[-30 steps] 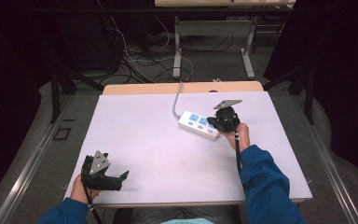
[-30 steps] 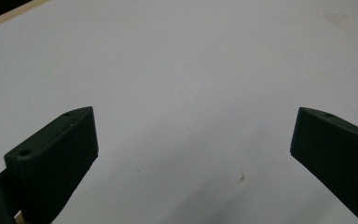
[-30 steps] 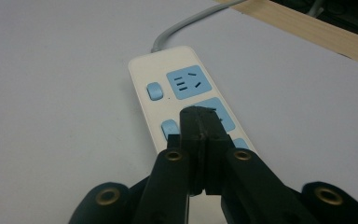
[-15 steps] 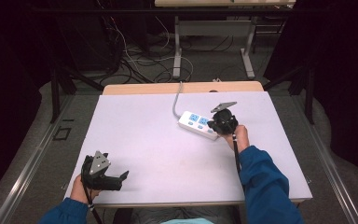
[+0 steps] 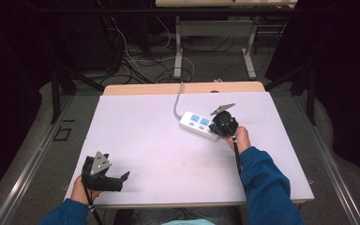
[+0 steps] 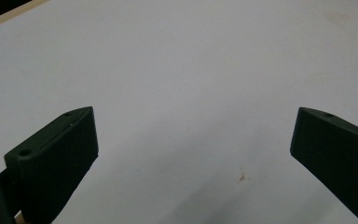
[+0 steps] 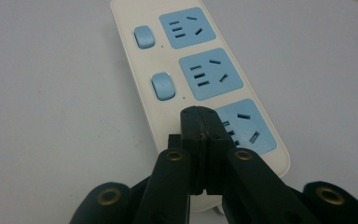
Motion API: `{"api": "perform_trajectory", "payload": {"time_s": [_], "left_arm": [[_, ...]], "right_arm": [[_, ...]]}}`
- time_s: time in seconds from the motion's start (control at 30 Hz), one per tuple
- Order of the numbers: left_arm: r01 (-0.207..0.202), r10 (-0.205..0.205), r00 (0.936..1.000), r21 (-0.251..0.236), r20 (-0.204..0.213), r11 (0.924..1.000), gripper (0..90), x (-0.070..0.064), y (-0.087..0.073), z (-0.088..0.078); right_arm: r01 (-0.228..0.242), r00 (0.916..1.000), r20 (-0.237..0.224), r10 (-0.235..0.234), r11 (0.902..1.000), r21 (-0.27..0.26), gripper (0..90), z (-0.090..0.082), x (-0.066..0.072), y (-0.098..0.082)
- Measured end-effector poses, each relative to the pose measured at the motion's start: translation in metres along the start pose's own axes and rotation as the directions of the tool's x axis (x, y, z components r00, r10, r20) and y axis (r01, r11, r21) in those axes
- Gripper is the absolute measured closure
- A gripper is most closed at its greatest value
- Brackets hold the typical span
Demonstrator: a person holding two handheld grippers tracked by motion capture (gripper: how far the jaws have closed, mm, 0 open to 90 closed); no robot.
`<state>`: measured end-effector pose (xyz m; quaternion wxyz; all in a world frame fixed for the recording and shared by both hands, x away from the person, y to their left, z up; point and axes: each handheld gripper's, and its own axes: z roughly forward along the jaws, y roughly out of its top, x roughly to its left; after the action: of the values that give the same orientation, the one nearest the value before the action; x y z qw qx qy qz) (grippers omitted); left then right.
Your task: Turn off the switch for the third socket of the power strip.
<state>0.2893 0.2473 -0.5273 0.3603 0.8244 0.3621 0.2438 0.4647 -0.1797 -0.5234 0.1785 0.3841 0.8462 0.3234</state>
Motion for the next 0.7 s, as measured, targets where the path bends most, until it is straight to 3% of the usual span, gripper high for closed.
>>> {"api": "perform_trajectory", "payload": {"time_s": [0.7], "left_arm": [[-0.010,0.010,0.9999,0.007,-0.004,0.9999,0.9,0.0008,0.0004,-0.0003]], "right_arm": [[0.012,0.9999,-0.007,-0.012,0.9999,0.008,90.0,0.0024,-0.0003,-0.0018]]}}
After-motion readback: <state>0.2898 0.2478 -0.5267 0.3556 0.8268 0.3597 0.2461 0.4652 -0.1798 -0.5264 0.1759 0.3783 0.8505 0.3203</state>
